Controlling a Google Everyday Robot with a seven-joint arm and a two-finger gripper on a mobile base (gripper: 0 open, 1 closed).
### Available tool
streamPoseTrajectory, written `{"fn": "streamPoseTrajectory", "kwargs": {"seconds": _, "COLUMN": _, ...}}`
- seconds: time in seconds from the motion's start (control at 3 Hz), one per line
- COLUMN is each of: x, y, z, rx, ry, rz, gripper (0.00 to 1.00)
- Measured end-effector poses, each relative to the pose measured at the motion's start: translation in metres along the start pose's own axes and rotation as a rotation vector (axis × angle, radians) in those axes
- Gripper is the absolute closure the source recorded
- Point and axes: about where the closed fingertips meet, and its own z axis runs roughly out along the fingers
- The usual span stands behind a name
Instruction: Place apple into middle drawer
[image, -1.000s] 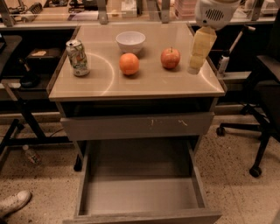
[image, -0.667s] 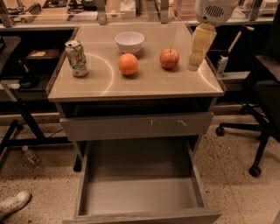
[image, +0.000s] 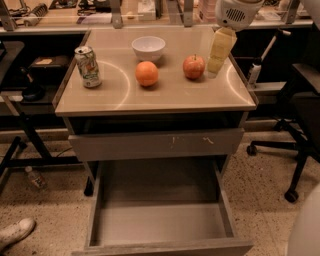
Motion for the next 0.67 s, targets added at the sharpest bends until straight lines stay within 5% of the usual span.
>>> {"fn": "streamPoseTrajectory", "kwargs": {"seconds": 0.67, "x": -0.018, "y": -0.048, "z": 0.044, "rx": -0.020, "ry": 0.001, "rz": 0.020, "gripper": 0.00}}
